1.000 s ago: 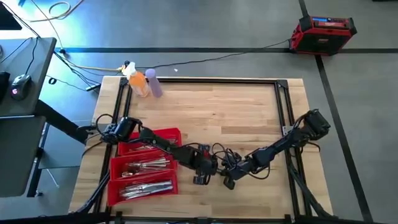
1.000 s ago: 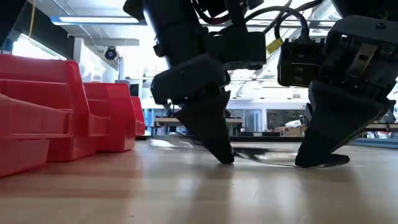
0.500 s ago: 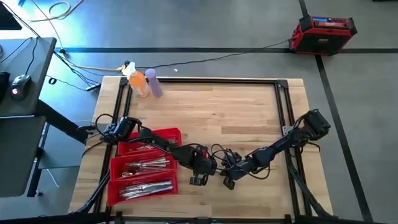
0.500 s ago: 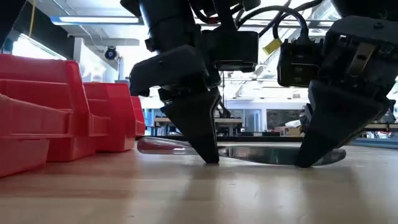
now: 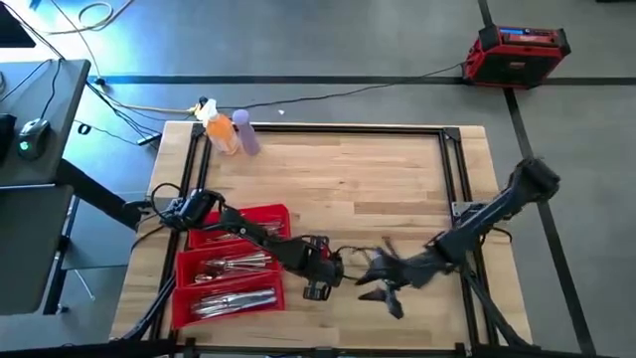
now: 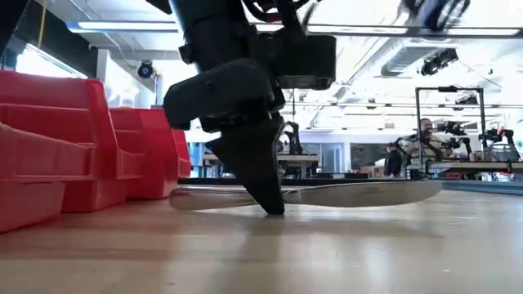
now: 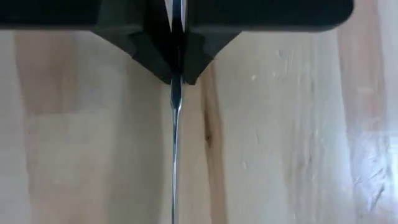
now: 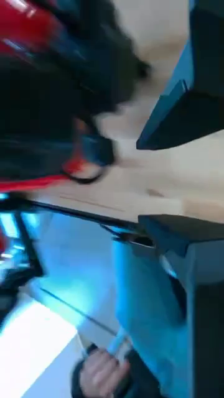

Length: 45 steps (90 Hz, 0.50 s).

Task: Sort silverware
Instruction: Put the silver knife in the bottom red bin

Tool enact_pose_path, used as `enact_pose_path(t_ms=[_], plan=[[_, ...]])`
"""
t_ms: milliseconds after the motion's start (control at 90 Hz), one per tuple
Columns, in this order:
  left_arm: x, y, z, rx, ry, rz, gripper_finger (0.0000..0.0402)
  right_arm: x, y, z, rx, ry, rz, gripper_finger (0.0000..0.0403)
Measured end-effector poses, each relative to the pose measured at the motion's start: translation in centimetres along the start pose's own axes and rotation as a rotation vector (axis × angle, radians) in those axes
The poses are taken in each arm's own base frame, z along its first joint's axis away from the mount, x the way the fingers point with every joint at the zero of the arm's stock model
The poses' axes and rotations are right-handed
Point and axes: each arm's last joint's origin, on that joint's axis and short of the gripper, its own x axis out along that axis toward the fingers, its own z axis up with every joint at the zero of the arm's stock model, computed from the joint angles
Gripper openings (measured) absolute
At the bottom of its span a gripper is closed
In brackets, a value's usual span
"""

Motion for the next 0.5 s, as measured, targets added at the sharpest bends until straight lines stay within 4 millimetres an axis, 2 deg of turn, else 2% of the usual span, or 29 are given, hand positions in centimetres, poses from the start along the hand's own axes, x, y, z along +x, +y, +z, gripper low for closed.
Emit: enact_pose_path(t_ms=[56, 122, 178, 244, 367, 500], plan=[[-1.1, -0.3, -0.2, 0.009, 0.032, 0.023, 0.0001, -2.0, 1.6, 0.8, -0.041, -0.115, -0.028, 0.0170], [-3.2, -0.6, -0.1, 0.005, 0.063, 0.039, 0.0001, -3.6, 2.8, 0.5, -0.086, -0.185, -0.106, 0.0171], [-6.1, -1.0, 0.7, -0.030, 0.007, 0.036, 0.0000, -4.4, 3.5, -0.1, -0.137, -0.220, -0.188, 0.0171], [-10.1, -1.8, 0.6, -0.053, -0.019, 0.023, 0.0000, -5.1, 4.1, -0.6, -0.166, -0.264, -0.263, 0.0171], [-16.4, -4.1, -1.1, -0.110, -0.065, -0.040, 0.0000, -5.4, 4.5, -1.7, -0.197, -0.268, -0.343, 0.0172], [-23.0, -7.1, -4.8, -0.183, -0.142, -0.109, 0.0000, -4.9, 4.0, -2.2, -0.158, -0.251, -0.379, 0.0172]])
